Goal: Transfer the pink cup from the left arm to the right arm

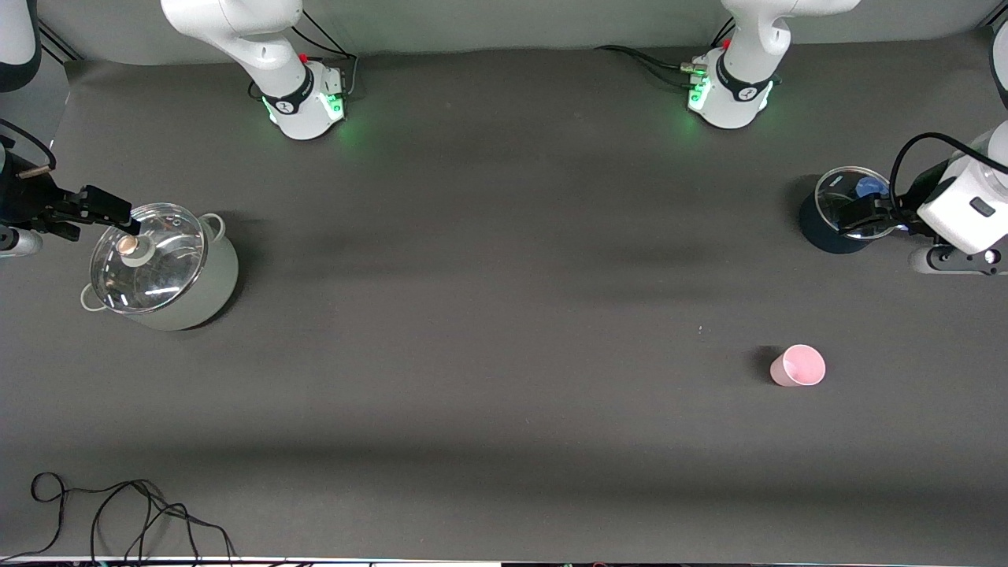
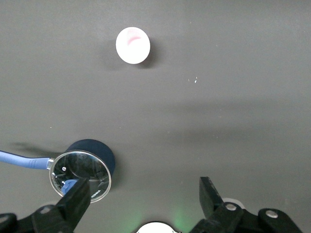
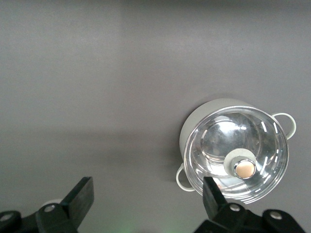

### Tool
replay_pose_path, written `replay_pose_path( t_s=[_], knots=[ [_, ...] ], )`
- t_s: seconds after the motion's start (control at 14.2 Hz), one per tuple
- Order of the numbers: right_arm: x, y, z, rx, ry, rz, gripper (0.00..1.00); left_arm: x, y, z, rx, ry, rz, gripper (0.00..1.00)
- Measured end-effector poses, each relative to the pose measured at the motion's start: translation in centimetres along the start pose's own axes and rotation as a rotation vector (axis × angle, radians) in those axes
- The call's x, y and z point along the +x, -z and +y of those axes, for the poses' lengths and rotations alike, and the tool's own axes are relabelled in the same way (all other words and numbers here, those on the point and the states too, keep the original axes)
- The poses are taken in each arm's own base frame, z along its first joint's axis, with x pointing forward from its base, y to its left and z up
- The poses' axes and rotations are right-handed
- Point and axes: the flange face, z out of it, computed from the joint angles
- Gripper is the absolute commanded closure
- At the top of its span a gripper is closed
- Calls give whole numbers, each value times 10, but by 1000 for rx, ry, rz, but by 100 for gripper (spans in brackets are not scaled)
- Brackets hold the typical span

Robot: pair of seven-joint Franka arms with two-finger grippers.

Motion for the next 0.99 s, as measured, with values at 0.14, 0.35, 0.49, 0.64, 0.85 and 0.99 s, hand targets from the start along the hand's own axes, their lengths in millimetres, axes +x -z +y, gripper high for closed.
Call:
replay_pose_path(
  t_s=[0.14,0.35,0.49,0.64,0.85,0.99],
  knots=[
    [0,0,0,0,-1,0,1,0,0,0,0,0,1,0],
    [0,1,-2,0,2,1,1,1,1,0,0,0,8,0],
    [1,1,-3,-1,4,3,1,1,1,0,0,0,11,0],
    [1,2,-3,-1,3,3,0,2,1,0,0,0,12,0],
    [1,2,-3,-1,3,4,0,2,2,0,0,0,19,0],
    [1,2,-3,-1,3,4,0,3,2,0,0,0,24,0]
  ],
)
